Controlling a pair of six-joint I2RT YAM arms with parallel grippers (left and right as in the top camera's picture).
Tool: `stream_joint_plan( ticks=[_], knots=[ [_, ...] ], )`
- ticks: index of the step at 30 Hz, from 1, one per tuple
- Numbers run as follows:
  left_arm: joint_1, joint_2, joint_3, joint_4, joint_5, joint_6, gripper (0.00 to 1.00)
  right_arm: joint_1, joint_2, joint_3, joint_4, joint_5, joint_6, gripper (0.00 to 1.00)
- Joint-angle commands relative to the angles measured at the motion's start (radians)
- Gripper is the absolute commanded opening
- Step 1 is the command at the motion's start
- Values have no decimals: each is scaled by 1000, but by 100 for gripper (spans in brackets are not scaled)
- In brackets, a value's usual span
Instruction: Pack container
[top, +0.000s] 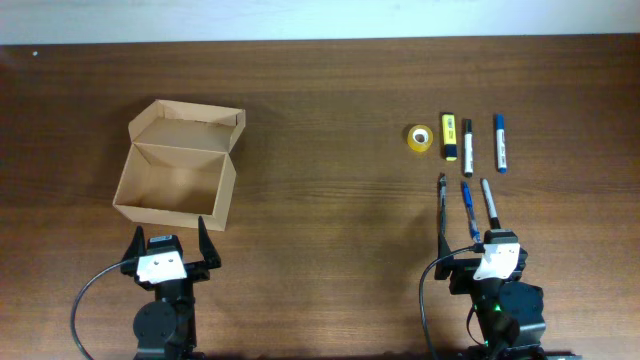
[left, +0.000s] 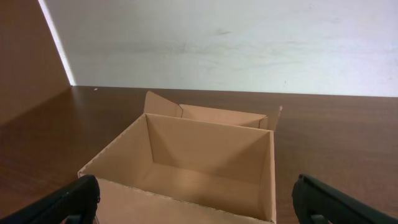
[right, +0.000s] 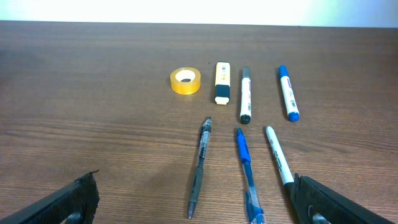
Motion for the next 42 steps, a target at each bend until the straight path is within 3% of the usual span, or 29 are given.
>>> stream_joint_plan(
  ticks=[1, 18, 22, 28, 34, 38, 42],
  knots=[
    [-4, -11, -6, -1, -11, 8, 100, -8, -10, -8, 3, -2, 11, 99],
    [-3, -9, -6, -1, -2, 8, 100, -8, -10, -8, 3, -2, 11, 99],
    [-4, -9, 28, 10, 206, 6, 99, -8, -10, -8, 3, -2, 11, 99],
    [-4, 76, 266, -238, 168, -44, 100, -8, -10, -8, 3, -2, 11, 99],
    [-3, 429, 611, -362, 156, -29, 100, -8, -10, -8, 3, -2, 11, 99],
    [-3, 783, 912, -422, 155, 67, 100, -8, -10, -8, 3, -2, 11, 99],
    [-3, 1187, 1300, -621, 181, 104, 99, -8, -10, -8, 3, -2, 11, 99]
  ],
)
